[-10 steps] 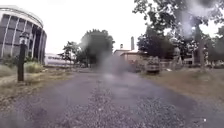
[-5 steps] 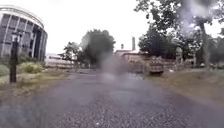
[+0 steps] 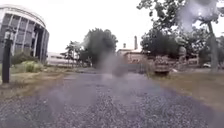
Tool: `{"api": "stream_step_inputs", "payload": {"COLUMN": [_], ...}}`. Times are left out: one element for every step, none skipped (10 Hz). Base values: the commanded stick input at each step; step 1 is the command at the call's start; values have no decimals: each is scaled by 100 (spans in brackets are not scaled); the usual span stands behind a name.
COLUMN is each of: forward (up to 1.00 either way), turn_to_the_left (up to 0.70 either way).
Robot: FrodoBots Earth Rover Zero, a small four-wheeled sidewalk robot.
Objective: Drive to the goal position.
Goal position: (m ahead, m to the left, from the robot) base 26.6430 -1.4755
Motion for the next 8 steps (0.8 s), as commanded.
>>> {"api": "stream_step_inputs", "payload": {"forward": [70, 70, 70, 70, 70, 70, 70, 70], "turn_to_the_left": [0, 0, 0, 0, 0, 0, 0, 0]}}
